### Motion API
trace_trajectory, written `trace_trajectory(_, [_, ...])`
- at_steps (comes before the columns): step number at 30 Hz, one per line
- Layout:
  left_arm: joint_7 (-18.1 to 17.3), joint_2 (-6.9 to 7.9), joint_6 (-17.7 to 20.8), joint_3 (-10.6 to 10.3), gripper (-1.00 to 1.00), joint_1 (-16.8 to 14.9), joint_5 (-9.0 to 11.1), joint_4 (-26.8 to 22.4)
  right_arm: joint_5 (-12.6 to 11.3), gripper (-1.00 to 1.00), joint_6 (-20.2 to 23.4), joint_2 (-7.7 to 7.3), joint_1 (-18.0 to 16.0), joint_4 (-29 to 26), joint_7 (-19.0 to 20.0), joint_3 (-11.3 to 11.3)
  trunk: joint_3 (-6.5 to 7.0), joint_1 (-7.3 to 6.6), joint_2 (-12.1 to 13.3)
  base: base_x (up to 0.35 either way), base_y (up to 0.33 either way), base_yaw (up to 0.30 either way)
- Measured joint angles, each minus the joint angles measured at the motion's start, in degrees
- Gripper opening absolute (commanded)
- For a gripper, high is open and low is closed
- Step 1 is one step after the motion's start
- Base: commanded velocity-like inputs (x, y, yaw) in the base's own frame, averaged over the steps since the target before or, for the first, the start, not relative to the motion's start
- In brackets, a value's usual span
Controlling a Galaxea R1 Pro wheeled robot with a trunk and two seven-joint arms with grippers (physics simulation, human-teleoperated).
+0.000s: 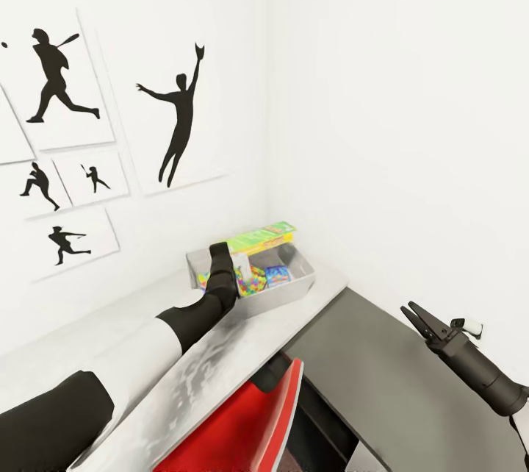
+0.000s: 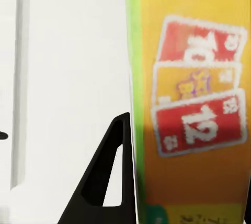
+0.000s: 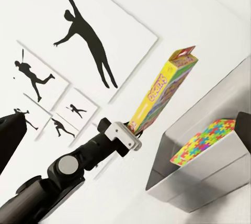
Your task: Put all the toys in the child's room - the three board games (two on the bed and one on the table), the two jigsaw puzzles on the table, and the tennis ball on the table - inside the toy box on the table in the child's room.
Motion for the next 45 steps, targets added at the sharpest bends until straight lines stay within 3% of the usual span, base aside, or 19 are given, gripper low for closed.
trace_trajectory(22, [0.0,-0.42,2.0,1.0,-1.00,-0.7,0.1,0.0,0.0,1.00,0.0,0.00,0.0,0.2,0.2,0.0,-2.07,0.00,0.0,0.000,0.000,0.000])
trace_trajectory(29, [0.0,-0.23,1.9,1.0,-1.00,-0.7,-1.6,0.0,0.0,1.00,0.0,-0.04,0.0,0.2,0.2,0.0,-2.73,0.00,0.0,0.000,0.000,0.000])
trace_trajectory(39, [-0.1,-0.06,1.9,1.0,-1.00,-1.4,-1.8,0.1,0.0,1.00,0.0,-0.04,0.0,0.7,0.3,0.0,-3.63,0.00,0.0,0.000,0.000,0.000])
trace_trajectory(45, [-0.1,-0.06,1.9,0.9,-1.00,-1.4,-1.8,0.0,0.0,1.00,0.0,-0.02,0.0,1.0,0.3,-1.5,-3.73,0.00,0.0,0.000,0.000,0.000])
